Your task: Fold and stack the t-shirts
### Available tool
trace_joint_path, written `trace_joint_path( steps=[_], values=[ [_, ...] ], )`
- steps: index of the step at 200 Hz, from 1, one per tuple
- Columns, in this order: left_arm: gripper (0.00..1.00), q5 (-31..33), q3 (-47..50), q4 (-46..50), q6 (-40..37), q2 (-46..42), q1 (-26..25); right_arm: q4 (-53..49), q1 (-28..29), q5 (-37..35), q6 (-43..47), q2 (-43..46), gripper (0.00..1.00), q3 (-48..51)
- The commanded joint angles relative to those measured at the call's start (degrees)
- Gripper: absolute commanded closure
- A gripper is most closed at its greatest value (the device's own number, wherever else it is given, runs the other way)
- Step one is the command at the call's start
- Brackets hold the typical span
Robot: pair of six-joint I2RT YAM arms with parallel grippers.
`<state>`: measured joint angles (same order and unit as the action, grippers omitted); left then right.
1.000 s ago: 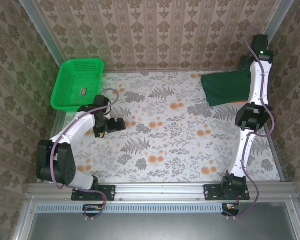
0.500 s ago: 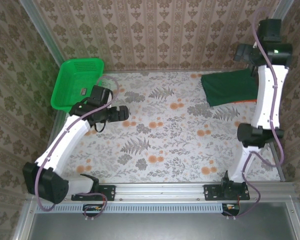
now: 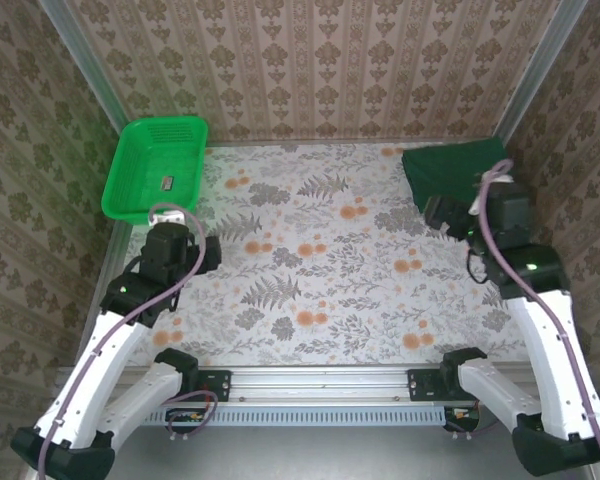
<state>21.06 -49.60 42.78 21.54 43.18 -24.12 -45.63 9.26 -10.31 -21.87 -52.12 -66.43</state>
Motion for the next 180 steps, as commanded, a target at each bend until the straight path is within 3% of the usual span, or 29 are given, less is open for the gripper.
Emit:
trace_joint_path(
  steps=[1,30,55,80,102,115,137,156,180],
  values=[
    [0.00,7.0,3.8,-1.4,-5.4,-2.5,1.7,14.2,5.7,-3.9,-0.7,0.0,0.01,10.3],
    [0.00,11.3,9.5,-4.6,-9.8,-5.0,4.4,33.7,7.9,-5.6,2.0,1.0,0.01,25.4],
    [0.00,9.9,15.4,-13.5,-10.3,-5.6,10.2,43.5,7.9,-8.5,7.6,-1.4,0.00,32.3],
    [0.00,3.7,19.5,-24.4,-10.3,-1.6,15.8,46.8,7.7,-12.1,12.9,-8.1,0.00,34.3],
    [0.00,2.3,21.2,-33.0,-11.5,4.6,17.9,47.2,7.0,-14.6,12.2,-12.1,0.00,33.0],
    [0.00,4.9,23.5,-37.8,-8.5,7.0,19.1,49.4,6.3,-14.7,12.0,-13.1,0.00,33.0],
    [0.00,4.4,25.6,-46.0,-8.8,11.6,20.8,53.2,3.2,-11.6,12.0,-13.7,0.00,33.8],
    [0.00,4.3,24.3,-47.7,-9.7,16.5,21.7,54.1,0.0,-8.7,10.1,-13.3,0.00,34.5],
    [0.00,0.6,28.6,-54.9,-9.6,17.1,22.4,58.3,-2.2,-5.6,9.8,-8.1,0.00,39.0]
  ],
)
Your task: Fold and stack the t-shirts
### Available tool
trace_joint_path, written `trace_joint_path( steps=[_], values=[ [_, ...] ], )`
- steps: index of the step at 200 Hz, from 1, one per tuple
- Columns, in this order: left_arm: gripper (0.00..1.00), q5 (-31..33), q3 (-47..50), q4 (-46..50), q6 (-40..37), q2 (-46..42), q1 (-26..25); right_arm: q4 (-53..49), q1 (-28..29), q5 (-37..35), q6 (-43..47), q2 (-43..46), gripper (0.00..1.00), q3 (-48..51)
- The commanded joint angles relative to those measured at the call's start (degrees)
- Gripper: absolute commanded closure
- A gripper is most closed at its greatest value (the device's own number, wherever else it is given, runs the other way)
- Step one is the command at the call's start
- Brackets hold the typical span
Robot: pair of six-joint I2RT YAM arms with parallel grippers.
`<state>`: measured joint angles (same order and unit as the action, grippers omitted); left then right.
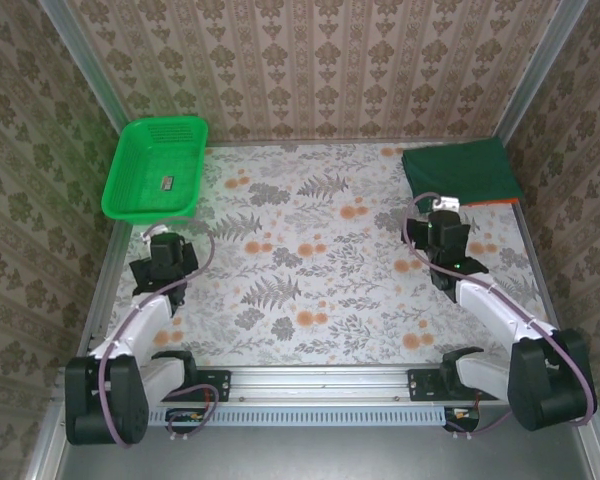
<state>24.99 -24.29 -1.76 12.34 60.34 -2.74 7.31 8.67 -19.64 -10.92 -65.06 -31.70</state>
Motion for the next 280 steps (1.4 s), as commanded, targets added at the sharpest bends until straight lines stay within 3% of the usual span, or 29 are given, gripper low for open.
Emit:
trace_joint_path(
  steps=[1,19,53,73,101,147,179,203,229,280],
  values=[
    [0.00,-3.3,3.5,-10.5,-0.3,0.0,1.1,5.6,-1.7,3.8,-1.0,5.2,0.00,4.6],
    [0.00,-3.0,4.4,-10.4,1.0,-0.5,1.9,8.2,-2.0,4.3,1.3,11.0,0.01,9.7],
    [0.00,-4.8,3.9,-12.1,-2.2,0.9,3.2,3.1,-2.8,4.4,1.1,18.1,0.01,16.8],
    [0.00,-9.4,3.5,-14.9,-3.8,3.0,4.5,2.7,-2.8,6.0,1.9,24.3,0.01,19.6],
    [0.00,-10.9,0.9,-18.7,-5.8,8.9,4.5,6.0,-3.1,4.9,3.1,27.0,0.01,21.9],
    [0.00,-11.9,-5.8,-26.5,-8.6,20.9,4.3,21.9,-4.4,4.8,5.8,15.1,0.01,22.1],
    [0.00,-18.7,-10.6,-25.6,-11.1,26.8,3.4,29.9,-6.2,6.9,6.1,2.2,0.01,17.8],
    [0.00,-20.1,-9.0,-28.5,-13.6,26.9,1.9,35.9,-7.1,9.4,6.3,-4.7,0.00,15.7],
    [0.00,-17.0,-7.2,-31.9,-16.8,26.6,-1.4,36.1,-8.2,12.5,6.1,-6.9,0.01,14.2],
    [0.00,-14.2,-1.5,-40.5,-14.9,25.1,-0.9,46.4,-9.6,17.8,7.1,-14.2,0.01,14.3]
  ],
)
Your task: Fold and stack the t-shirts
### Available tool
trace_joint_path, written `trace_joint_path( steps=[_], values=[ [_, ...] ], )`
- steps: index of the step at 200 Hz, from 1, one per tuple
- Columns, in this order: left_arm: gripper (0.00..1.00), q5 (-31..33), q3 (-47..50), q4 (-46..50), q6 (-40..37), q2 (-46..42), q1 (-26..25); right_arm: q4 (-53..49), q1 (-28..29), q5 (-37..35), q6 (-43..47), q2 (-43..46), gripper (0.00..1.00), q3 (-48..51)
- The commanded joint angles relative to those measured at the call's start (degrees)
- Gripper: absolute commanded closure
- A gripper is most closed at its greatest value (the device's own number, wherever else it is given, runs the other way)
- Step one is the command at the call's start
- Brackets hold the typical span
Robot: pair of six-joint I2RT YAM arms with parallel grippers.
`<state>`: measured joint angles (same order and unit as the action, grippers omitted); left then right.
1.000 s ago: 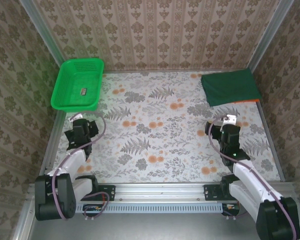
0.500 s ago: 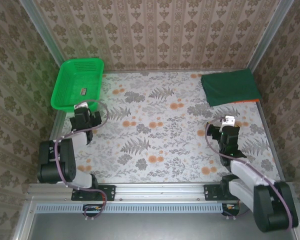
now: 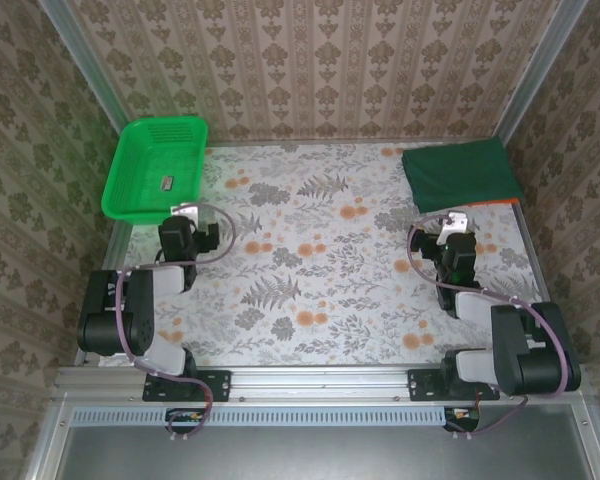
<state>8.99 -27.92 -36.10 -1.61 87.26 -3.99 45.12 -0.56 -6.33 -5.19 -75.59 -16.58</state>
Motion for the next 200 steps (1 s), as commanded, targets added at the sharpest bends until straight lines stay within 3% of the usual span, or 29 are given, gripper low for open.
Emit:
trace_joint_path(
  steps=[1,41,63,91,107,135,200],
  values=[
    [0.00,1.8,2.2,-6.3,-1.0,-1.8,0.3,8.9,-0.4,4.5,1.4,-3.7,0.01,-0.7],
    [0.00,1.1,5.8,-14.7,-1.5,0.5,0.1,31.4,-0.1,5.7,2.5,-10.5,0.00,8.4],
    [0.00,6.2,8.1,-20.0,-2.6,1.0,-2.2,29.7,0.5,7.1,3.8,-10.1,0.00,7.9],
    [0.00,4.9,6.7,-17.3,-1.6,1.1,-1.1,31.0,1.0,7.5,4.7,-14.3,0.01,6.2],
    [0.00,0.0,5.3,-13.9,0.6,0.7,1.9,20.6,1.3,4.9,4.1,-11.6,0.00,2.5],
    [0.00,0.0,5.4,-14.1,0.5,0.8,1.9,3.1,1.2,2.3,2.8,-12.2,0.00,-7.1],
    [0.00,0.1,5.5,-14.3,0.4,0.8,1.9,5.2,1.3,2.3,3.0,-12.3,0.01,-6.2]
  ],
)
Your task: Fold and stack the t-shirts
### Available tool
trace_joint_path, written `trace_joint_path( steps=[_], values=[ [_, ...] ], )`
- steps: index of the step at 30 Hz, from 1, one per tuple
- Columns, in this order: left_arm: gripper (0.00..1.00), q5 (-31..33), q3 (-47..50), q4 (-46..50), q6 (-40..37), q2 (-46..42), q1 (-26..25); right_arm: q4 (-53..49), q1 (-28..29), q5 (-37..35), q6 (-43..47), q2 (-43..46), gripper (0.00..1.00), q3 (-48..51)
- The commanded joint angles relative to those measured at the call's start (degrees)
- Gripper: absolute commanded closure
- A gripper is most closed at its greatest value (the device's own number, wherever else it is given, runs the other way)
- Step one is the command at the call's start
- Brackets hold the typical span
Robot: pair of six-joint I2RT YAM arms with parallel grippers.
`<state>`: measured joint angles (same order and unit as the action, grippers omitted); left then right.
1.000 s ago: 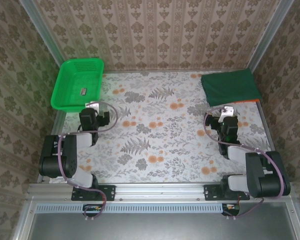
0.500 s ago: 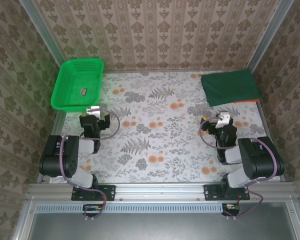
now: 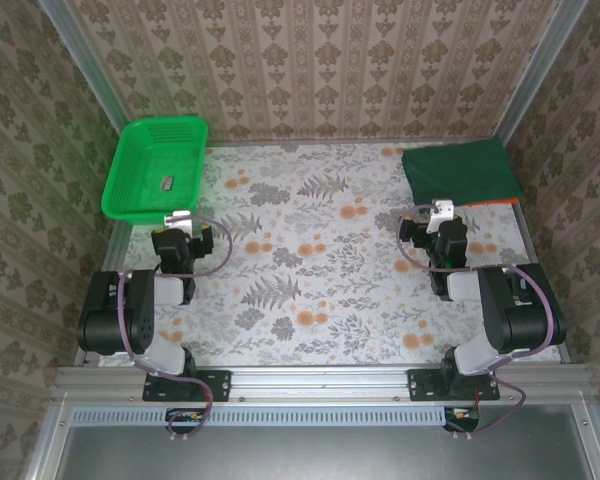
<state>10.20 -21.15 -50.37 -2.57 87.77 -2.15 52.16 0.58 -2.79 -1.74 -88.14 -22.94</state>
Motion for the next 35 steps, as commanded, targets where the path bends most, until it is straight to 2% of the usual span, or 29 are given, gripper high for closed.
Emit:
trace_joint_path(
  steps=[1,25,35],
  values=[
    [0.00,-1.1,-1.3,0.0,1.3,0.3,0.1,-1.8,0.1,-1.2,-0.5,0.3,0.01,0.2],
    [0.00,-1.0,-1.1,-0.3,1.2,0.2,-0.1,-1.1,1.4,-2.4,0.7,0.2,0.01,0.5],
    [0.00,-0.9,-1.1,-0.4,1.2,0.3,-0.1,-2.0,-0.5,0.9,-0.5,0.2,0.01,0.0]
  ],
)
